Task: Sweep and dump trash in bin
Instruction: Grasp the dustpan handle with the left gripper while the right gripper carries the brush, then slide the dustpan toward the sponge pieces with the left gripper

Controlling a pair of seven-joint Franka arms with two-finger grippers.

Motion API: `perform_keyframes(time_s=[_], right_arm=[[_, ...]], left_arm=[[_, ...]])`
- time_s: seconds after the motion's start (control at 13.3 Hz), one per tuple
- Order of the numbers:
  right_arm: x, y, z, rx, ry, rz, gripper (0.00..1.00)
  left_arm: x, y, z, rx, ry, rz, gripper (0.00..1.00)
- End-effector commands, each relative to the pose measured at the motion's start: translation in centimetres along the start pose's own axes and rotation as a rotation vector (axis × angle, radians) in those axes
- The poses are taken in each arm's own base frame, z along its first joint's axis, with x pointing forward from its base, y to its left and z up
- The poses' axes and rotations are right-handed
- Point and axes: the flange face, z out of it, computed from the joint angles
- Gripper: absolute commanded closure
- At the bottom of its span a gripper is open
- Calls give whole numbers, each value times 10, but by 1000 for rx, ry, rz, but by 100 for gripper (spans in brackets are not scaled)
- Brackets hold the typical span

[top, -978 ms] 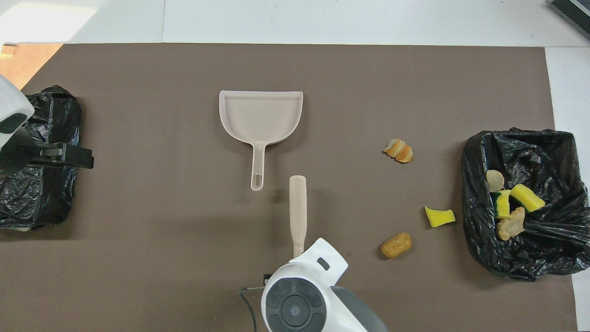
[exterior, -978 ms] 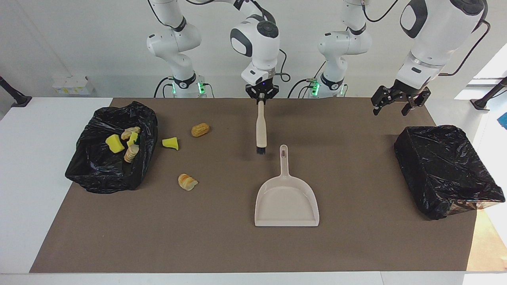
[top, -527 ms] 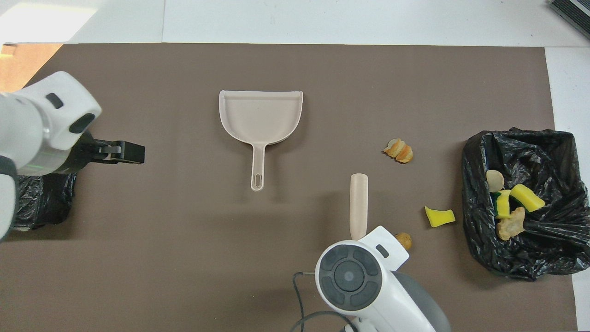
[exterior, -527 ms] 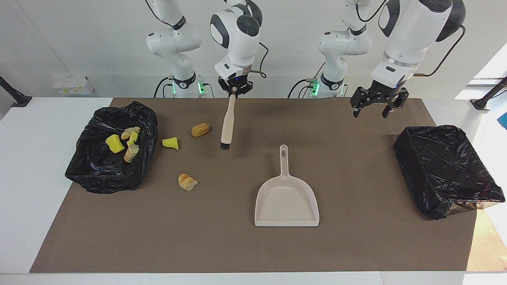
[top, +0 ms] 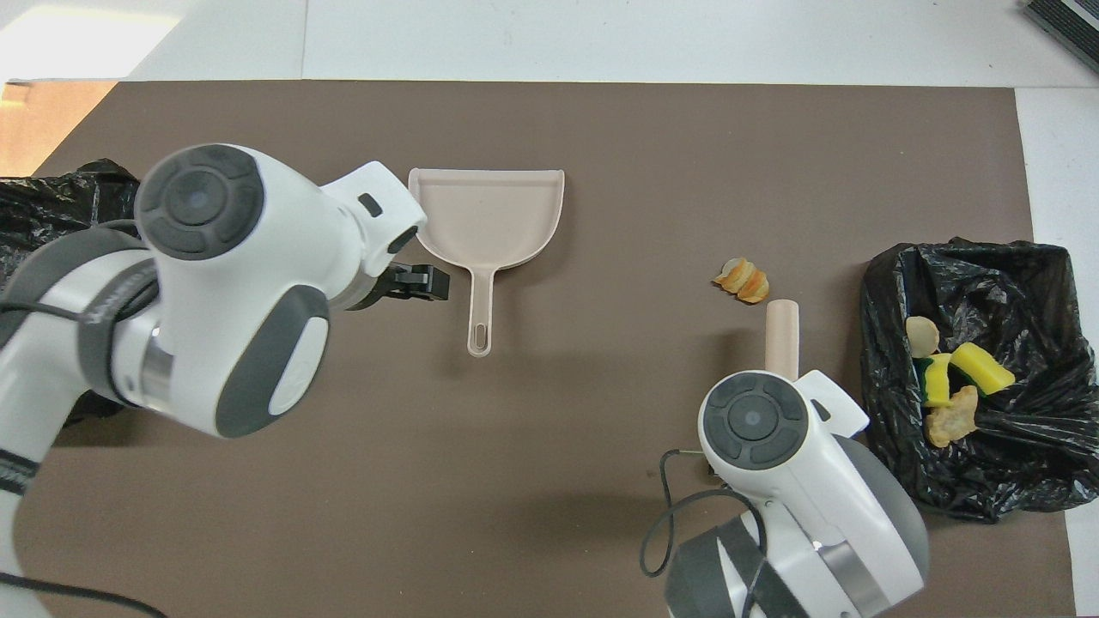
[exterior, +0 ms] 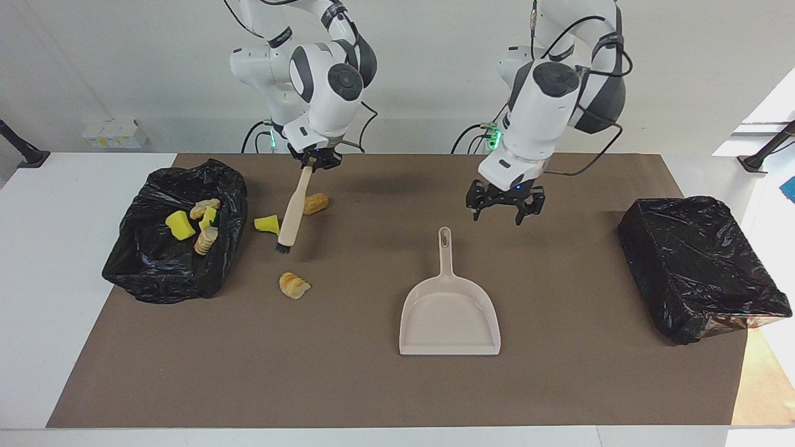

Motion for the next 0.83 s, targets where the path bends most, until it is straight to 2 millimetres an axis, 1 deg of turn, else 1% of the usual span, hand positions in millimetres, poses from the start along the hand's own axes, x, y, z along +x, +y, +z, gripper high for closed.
perform_keyframes(time_s=[0.0,0.08,0.15,0.23,0.3,0.38,0.53,0.6,0.68,0.75], right_arm=[[-7,30,22,-32,-7,32,100],[-12,37,30,-40,-13,45,100],[-21,40,37,-48,-5,48,100],[-32,43,41,-59,6,54,100],[-39,46,47,-71,7,58,100],[-45,50,54,-80,3,63,100],[-55,56,65,-97,-4,65,100],[-59,57,65,-95,-8,67,100],[-61,57,66,-93,-10,64,100],[-61,56,66,-82,-20,37,100]], left_arm=[[8,29,53,8,43,-41,0],[5,39,65,3,45,-44,0],[5,41,74,0,52,-50,0],[3,43,80,-6,61,-54,0],[0,51,86,-11,64,-68,0],[-1,53,96,-1,54,-76,0],[-3,52,104,16,47,-69,0],[-8,57,109,16,42,-67,6],[-18,68,115,21,29,-65,12],[-22,69,121,27,19,-85,17]])
